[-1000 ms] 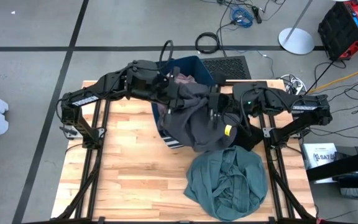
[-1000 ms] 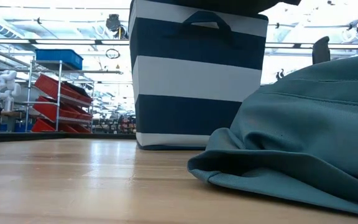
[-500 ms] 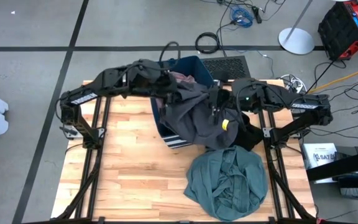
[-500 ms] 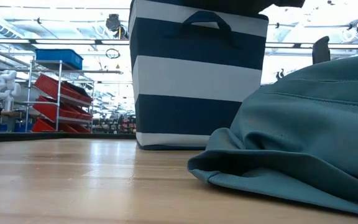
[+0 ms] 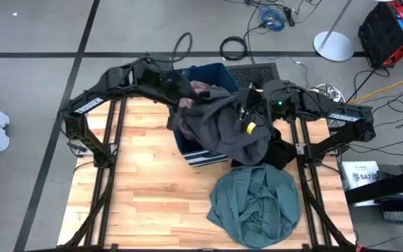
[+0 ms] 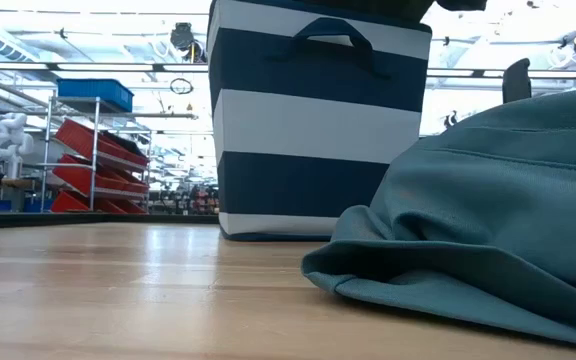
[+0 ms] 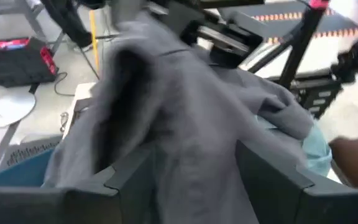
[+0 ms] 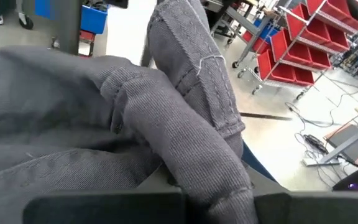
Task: Sort clothes
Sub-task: Put the gray cargo shorts into the blue laundry organizer
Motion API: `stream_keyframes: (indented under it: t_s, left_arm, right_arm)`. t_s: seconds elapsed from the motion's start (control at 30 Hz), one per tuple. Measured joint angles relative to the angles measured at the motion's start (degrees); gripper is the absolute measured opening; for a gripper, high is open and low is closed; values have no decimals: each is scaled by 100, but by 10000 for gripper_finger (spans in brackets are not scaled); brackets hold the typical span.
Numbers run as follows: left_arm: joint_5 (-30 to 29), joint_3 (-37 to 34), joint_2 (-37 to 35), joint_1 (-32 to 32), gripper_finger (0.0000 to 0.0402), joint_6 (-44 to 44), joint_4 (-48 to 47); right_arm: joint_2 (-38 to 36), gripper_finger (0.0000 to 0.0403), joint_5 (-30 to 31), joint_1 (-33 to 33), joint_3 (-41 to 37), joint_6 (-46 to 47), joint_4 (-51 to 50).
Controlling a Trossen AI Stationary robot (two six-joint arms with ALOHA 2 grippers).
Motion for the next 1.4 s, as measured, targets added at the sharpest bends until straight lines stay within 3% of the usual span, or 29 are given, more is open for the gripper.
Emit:
stream_keyframes:
  t_s: [0.17, 0.33, 0.8, 0.97, 1.1, 1.23, 1.4]
  left_arm:
    - [-422, 0, 104, -157, 243, 728, 159]
    - [-557, 0, 3, -223, 245, 767, 189]
    - [-509, 7, 34, -31, 245, 602, 216]
    - [-265, 7, 147, 50, 245, 566, 377]
    - [496, 7, 291, 127, 245, 409, 523]
    - [297, 7, 401, 188, 245, 409, 599]
    - [771, 7, 496, 254, 245, 194, 745]
  right_arm:
    - [14, 21, -42, -5, 0, 94, -129]
    - [35, 21, -8, -7, -2, 173, -534]
    - [37, 21, -22, 1, -2, 158, -478]
    - [37, 21, -23, 6, -2, 213, -471]
    - [50, 20, -25, 6, -3, 291, -462]
    - [50, 19, -22, 8, -4, 318, -427]
    - [74, 19, -22, 6, -7, 393, -327]
